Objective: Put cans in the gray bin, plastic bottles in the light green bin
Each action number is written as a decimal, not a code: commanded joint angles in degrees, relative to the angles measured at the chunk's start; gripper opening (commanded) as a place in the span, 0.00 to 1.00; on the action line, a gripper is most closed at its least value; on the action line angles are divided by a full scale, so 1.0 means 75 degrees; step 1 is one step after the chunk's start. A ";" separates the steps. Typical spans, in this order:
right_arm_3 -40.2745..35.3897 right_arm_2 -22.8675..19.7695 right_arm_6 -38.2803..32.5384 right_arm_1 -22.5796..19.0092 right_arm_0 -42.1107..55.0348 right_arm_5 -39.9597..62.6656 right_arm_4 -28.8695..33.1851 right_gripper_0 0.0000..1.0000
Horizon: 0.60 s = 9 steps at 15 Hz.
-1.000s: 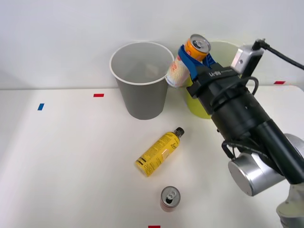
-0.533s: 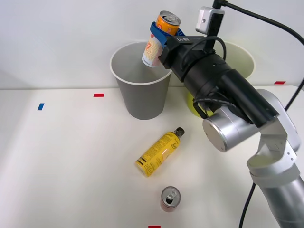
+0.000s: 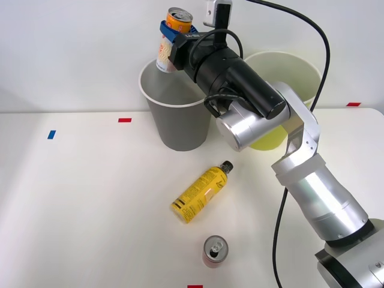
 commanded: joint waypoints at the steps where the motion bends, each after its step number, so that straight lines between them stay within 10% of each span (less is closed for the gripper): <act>1: 0.0264 0.0064 -0.0002 -0.0021 -0.0152 -0.0088 0.0143 0.00; 3: 0.0264 0.0111 -0.0002 -0.0150 -0.0141 -0.0205 0.0178 0.95; 9: -0.0439 0.0392 -0.0025 -0.0818 0.0691 -0.1178 0.0096 1.00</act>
